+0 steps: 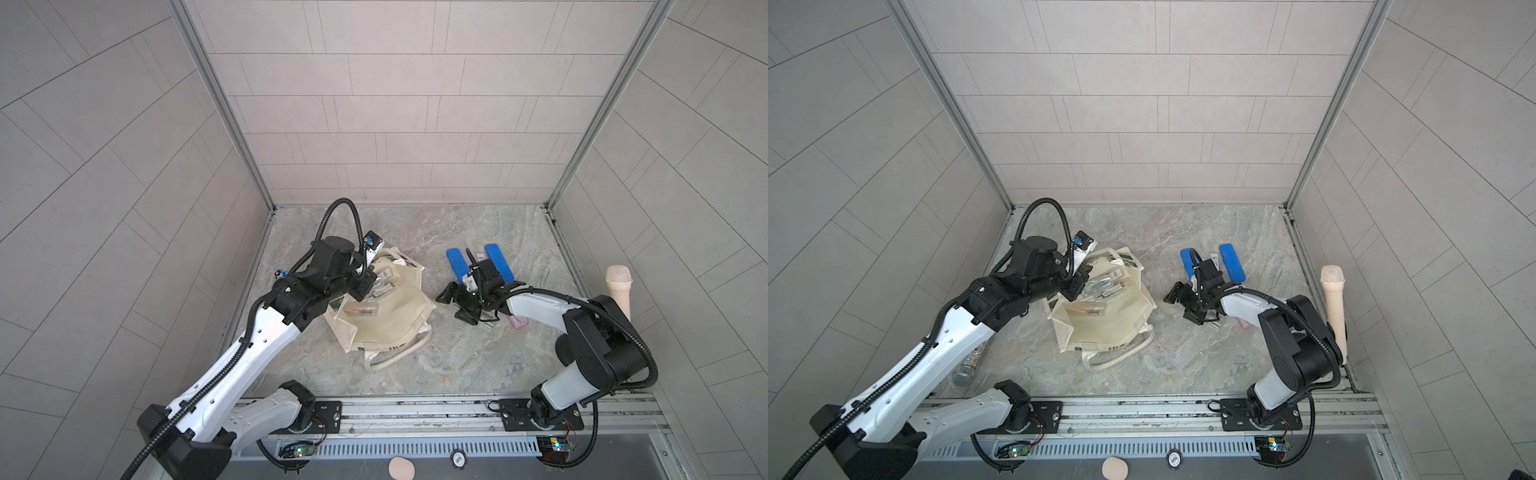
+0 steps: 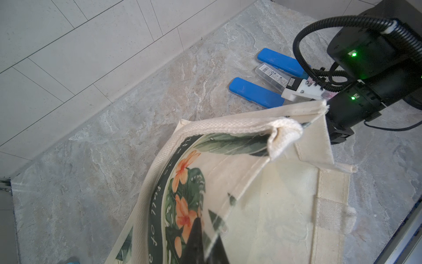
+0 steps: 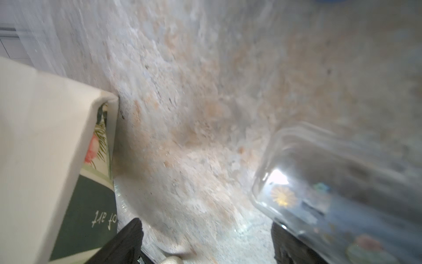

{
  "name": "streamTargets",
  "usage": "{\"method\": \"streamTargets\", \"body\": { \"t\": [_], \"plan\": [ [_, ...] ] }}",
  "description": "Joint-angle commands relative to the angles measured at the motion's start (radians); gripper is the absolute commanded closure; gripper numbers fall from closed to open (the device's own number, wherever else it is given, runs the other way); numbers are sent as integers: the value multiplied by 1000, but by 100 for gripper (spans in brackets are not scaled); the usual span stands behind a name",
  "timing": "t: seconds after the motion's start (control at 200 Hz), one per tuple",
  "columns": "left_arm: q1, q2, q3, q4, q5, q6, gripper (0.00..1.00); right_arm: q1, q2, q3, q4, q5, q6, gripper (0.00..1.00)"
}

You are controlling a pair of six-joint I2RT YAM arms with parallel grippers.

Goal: Take out the compass set from the canvas bag
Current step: Adjust the compass set at the center of the board.

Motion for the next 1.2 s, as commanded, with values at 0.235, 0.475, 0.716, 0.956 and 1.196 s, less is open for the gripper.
{"method": "streamTargets", "body": {
  "t": [0.235,0.475,0.716,0.956,1.196],
  "plan": [
    [-5,-29,-5,22,-9,23,100,-99,-14,31,-108,117,-44,11],
    [-4,-17,-2,37,4,6,100,-104,-78,-22,-118,61,-53,11],
    [-6,-9,15,39,12,-7,100,-89,-133,-51,-180,23,-64,10],
    [-6,-19,21,28,8,-8,100,-115,-217,-45,-385,152,-105,9],
    [-6,-25,22,21,6,-11,100,-203,-281,-93,-445,183,-128,9]
  ]
}}
